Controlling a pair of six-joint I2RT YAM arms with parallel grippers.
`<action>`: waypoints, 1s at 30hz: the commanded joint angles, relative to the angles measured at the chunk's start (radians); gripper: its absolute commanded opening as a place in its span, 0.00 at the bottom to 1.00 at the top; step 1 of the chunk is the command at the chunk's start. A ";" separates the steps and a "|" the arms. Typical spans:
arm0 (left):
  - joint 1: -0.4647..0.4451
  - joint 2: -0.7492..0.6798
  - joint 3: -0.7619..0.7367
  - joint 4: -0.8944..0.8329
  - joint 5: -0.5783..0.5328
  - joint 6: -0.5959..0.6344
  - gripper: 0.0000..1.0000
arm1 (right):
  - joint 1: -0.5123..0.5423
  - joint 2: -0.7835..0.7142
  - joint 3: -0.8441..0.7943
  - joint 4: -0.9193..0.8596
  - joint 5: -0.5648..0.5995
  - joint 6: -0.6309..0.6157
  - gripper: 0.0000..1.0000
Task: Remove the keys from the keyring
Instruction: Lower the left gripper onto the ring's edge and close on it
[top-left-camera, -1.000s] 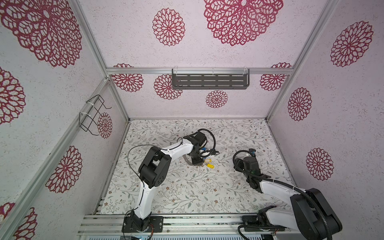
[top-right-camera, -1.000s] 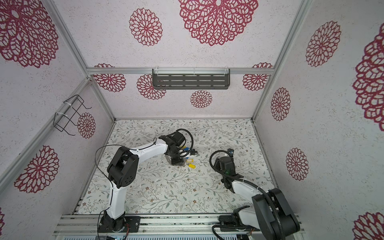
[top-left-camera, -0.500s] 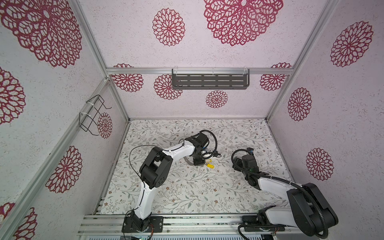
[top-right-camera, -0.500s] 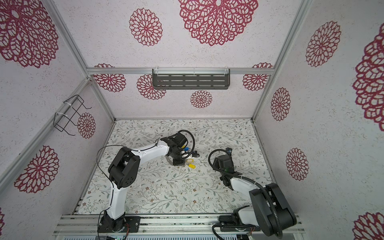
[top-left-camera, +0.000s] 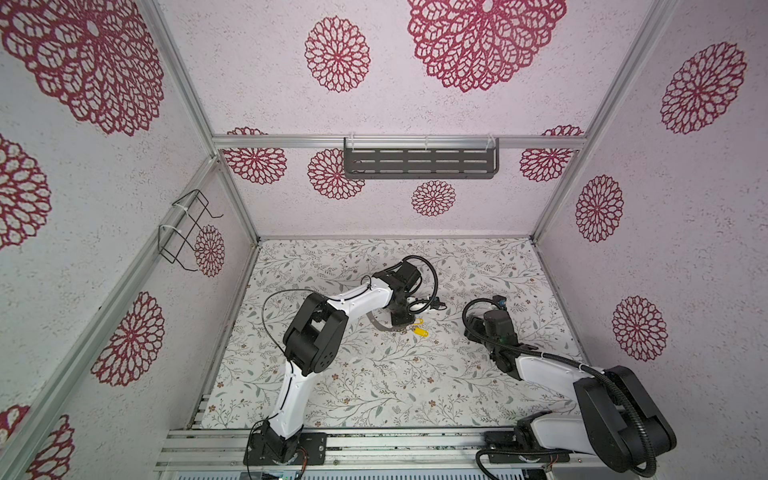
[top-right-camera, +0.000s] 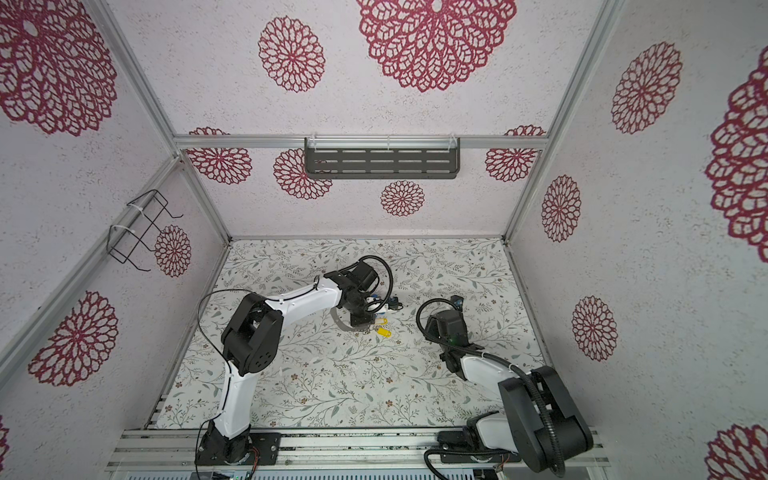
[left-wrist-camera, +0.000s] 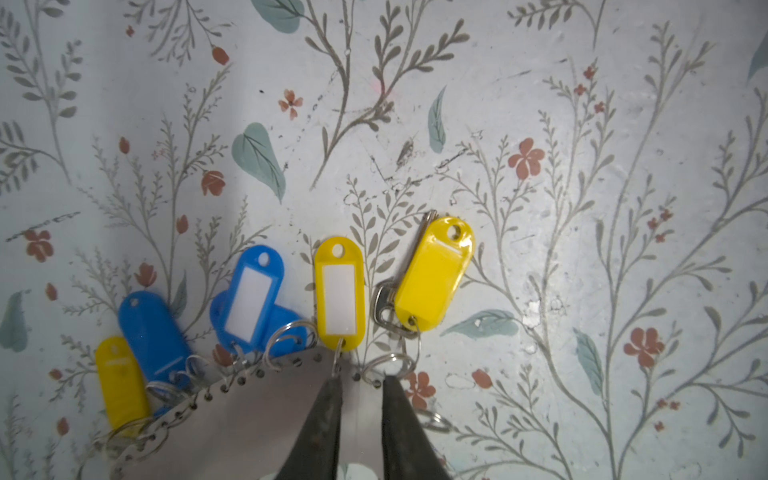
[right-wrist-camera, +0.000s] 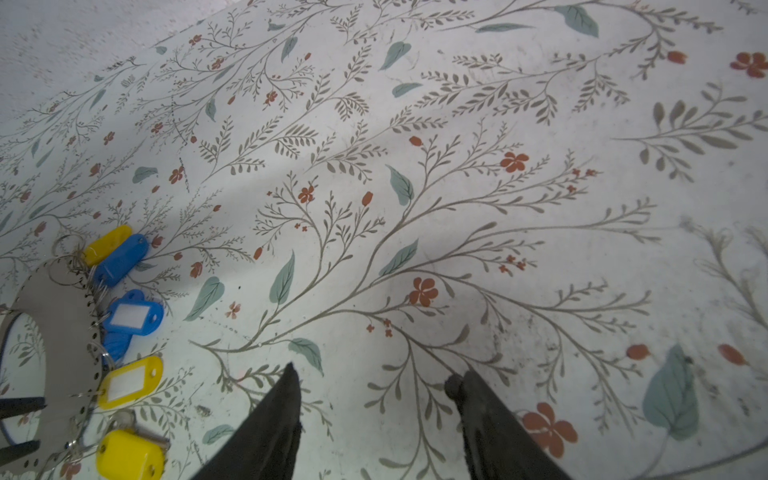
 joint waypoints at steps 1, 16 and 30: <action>-0.012 0.024 0.031 -0.020 0.026 0.018 0.24 | -0.003 0.000 0.025 0.000 -0.001 0.009 0.63; -0.021 0.056 0.048 -0.030 0.030 0.011 0.32 | -0.004 -0.004 0.025 -0.003 0.000 0.009 0.63; -0.029 0.069 0.045 -0.062 0.044 0.003 0.33 | -0.003 -0.008 0.025 -0.003 -0.012 0.011 0.63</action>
